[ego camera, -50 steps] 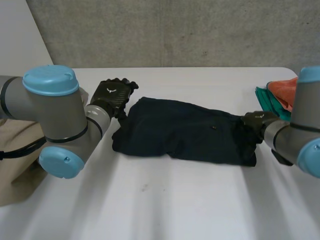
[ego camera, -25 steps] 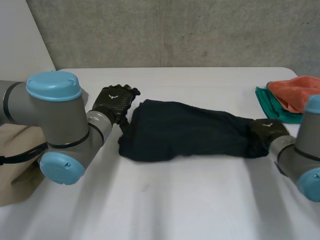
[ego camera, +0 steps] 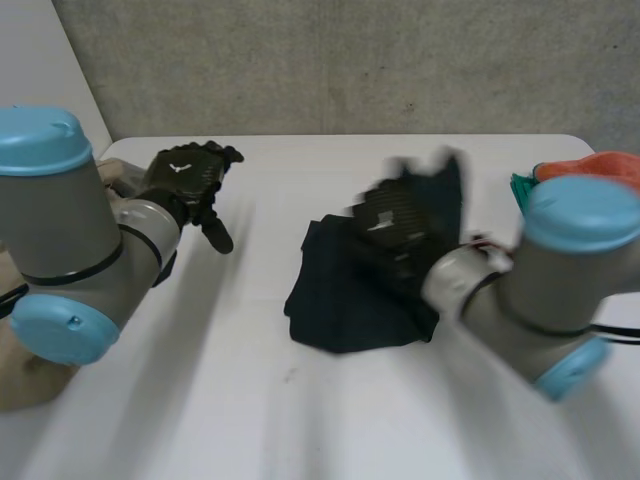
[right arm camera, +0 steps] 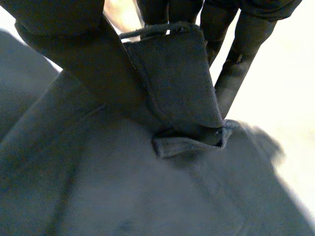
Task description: Fold the laundry.
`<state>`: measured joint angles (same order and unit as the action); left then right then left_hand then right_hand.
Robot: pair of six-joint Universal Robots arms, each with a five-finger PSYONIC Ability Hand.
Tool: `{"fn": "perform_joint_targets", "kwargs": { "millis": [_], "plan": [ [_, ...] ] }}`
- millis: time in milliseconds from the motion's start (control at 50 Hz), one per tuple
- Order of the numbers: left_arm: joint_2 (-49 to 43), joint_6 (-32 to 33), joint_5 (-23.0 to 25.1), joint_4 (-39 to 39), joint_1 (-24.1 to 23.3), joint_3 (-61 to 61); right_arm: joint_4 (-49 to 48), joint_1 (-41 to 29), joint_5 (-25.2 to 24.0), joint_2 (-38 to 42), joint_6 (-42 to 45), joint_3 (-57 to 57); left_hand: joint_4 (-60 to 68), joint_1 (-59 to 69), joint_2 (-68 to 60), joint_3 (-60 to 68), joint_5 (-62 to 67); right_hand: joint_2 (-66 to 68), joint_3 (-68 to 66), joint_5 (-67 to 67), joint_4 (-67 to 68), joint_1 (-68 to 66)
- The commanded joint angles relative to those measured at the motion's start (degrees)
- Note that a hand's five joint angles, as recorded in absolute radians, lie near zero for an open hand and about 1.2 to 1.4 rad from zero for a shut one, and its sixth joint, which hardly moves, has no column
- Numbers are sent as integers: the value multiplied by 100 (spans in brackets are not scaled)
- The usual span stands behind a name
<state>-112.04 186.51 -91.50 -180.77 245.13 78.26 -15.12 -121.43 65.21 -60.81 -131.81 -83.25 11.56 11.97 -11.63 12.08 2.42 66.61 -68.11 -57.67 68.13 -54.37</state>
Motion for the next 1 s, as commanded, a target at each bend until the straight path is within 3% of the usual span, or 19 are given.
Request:
{"fn": "perform_joint_targets", "kwargs": {
  "millis": [20,60,80,180,280,460,560,700,860,1000],
  "plan": [
    [77,-185,-43,120,140,-57,26,-663,474,702,-256,564,-156,-197,163,-208,-242,-3533,3683,3639,-3685,2310],
    [60,-176,-52,121,175,-135,61,-663,920,598,-772,661,-156,-197,163,-208,-242,-5331,5481,5437,-5484,4108],
    [59,-168,-52,129,184,-171,61,-654,1071,545,-1028,661,-156,-197,163,-208,-242,-5541,5691,5647,-5693,4317],
    [-63,-141,-43,164,114,-732,131,-321,1810,-351,-3286,617,-156,-197,163,-208,-242,-5661,5811,5767,-5813,4437],
    [-388,-141,9,252,-220,-1462,544,92,2013,-616,-4335,600,-156,-197,163,-208,-242,-5661,5811,5767,-5813,4437],
    [-1557,-45,536,683,-1116,-2772,1739,602,1978,-344,-4291,1118,-156,-197,163,-208,-242,-5661,5811,5767,-5813,4437],
    [-2364,288,415,928,-1389,-3211,2170,699,1646,226,-4475,1521,-156,-197,163,-208,-242,-5661,5811,5767,-5813,4437],
    [-3113,772,-87,999,-1284,-3300,2267,743,1064,965,-4494,1804,-156,-197,163,-208,-242,-5661,5811,5767,-5813,4437],
    [-3570,1300,-307,1324,-941,-3247,2320,831,1222,1633,-3827,2015,-156,-197,163,-208,-242,-5661,5811,5767,-5813,4437],
    [-3079,1283,-290,1641,-906,-2844,2531,814,1310,1459,-3193,1971,-156,-197,163,-208,-242,-5661,5811,5767,-5813,4437]
  ]
}}
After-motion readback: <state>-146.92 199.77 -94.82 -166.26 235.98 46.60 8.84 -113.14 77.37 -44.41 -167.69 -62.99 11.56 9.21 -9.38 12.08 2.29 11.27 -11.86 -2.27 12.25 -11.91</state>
